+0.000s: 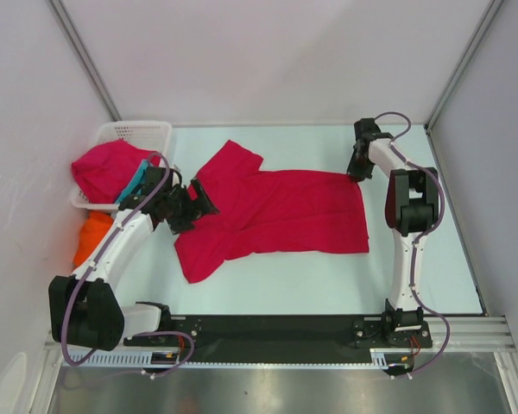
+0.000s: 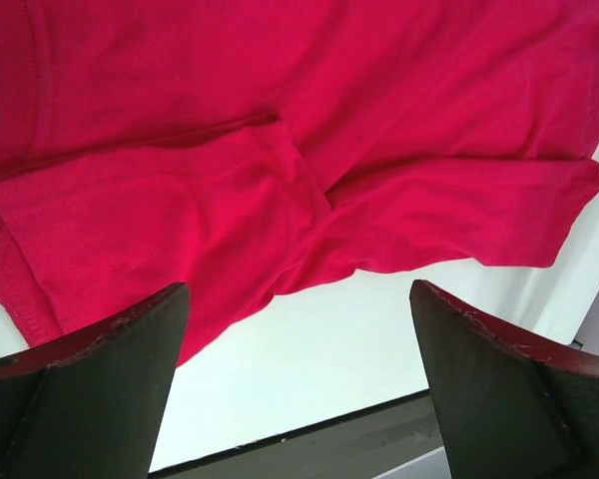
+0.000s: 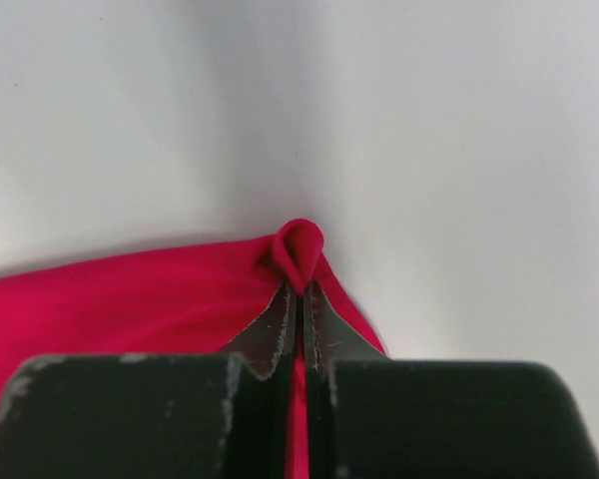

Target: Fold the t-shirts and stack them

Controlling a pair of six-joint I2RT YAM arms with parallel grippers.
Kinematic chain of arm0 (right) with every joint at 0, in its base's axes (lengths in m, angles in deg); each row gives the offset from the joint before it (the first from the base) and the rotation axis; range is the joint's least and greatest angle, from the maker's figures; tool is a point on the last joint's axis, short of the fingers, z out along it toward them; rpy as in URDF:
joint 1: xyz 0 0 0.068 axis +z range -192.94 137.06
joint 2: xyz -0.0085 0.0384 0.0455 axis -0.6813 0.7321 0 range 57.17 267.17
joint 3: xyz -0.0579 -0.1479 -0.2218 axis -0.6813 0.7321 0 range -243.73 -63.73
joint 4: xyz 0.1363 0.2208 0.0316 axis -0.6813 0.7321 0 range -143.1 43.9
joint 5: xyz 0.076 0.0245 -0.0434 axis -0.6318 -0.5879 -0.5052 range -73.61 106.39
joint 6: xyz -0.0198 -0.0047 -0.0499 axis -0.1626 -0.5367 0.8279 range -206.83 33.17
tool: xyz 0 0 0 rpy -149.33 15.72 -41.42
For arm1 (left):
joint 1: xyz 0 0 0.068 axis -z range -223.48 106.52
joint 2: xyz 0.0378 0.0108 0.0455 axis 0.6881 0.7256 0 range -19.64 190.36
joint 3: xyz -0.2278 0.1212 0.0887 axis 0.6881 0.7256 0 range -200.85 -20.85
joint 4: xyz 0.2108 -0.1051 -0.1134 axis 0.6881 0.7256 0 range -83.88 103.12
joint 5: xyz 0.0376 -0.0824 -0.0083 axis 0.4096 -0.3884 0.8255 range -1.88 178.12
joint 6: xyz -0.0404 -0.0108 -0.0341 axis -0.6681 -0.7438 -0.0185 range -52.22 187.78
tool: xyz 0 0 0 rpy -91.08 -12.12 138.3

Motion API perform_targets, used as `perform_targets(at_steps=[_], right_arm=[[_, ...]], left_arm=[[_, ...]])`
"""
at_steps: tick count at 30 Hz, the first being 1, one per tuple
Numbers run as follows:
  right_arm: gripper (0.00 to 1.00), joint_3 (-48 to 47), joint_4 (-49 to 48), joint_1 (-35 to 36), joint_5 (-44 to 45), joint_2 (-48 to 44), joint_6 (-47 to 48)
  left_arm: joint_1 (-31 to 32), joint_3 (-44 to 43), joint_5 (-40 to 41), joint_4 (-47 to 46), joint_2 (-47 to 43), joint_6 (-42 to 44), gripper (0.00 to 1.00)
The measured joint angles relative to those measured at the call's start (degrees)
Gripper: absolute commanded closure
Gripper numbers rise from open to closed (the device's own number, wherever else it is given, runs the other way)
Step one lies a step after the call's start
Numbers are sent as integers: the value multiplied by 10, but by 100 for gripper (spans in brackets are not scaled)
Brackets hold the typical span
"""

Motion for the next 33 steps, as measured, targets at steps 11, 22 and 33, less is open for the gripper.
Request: perform_targets(at_steps=[11, 22, 33], right_arm=[[100, 69, -35, 11, 73, -49, -1], [42, 116, -38, -6, 155, -106, -19], [35, 35, 3, 17, 122, -56, -13]], left_arm=[[0, 2, 0, -7, 4, 0, 3], [0, 1, -2, -10, 26, 1, 3], [-1, -104, -1, 7, 108, 11, 0]])
